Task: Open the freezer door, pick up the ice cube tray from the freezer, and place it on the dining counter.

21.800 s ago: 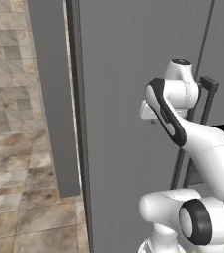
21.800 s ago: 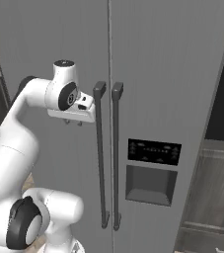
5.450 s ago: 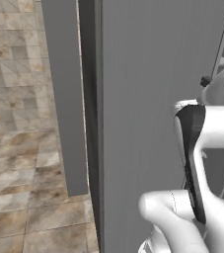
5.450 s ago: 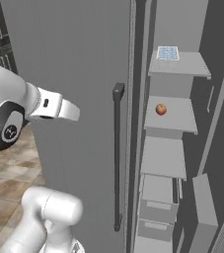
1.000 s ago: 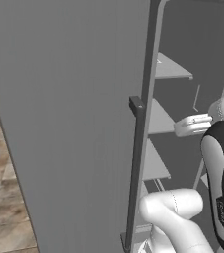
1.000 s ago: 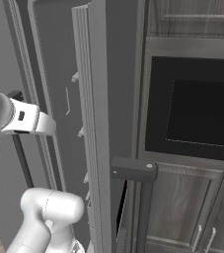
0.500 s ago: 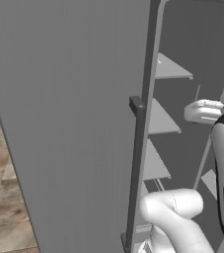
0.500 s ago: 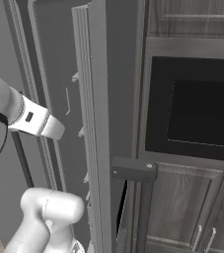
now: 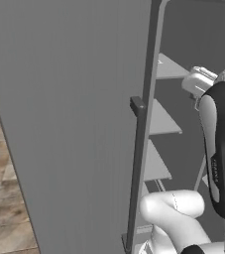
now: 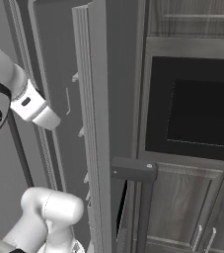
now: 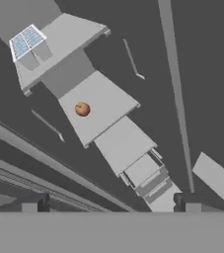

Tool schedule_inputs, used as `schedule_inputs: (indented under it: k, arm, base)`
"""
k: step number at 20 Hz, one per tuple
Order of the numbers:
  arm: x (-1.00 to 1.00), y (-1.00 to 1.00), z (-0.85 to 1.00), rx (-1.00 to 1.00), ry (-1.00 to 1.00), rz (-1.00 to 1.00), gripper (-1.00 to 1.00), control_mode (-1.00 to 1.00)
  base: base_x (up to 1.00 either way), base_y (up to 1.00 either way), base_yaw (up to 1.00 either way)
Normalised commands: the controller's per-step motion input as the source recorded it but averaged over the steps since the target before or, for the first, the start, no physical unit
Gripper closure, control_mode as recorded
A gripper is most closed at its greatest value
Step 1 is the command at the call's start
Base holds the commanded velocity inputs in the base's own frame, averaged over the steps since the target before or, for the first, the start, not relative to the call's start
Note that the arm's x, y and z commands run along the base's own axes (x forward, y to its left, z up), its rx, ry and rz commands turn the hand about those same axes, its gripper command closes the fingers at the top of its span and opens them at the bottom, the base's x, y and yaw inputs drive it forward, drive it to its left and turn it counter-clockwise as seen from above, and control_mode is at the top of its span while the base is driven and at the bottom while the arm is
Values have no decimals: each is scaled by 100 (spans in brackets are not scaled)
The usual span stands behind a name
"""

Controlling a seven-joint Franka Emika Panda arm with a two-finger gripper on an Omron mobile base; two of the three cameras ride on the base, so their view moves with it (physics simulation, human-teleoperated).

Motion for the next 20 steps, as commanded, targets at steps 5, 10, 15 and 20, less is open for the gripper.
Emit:
schedule_inputs:
  k: [5,10,15,20]
  arm:
    - [35,0,8,37,-14,-26,-100,-100]
    - [56,-3,0,38,-20,-20,-100,-100]
    - [59,-10,0,36,-17,-9,-100,-100]
    - [72,-24,4,17,-4,0,-100,-100]
  base:
    - [0,0,0]
    - [0,0,0]
    - [0,0,0]
    - [0,0,0]
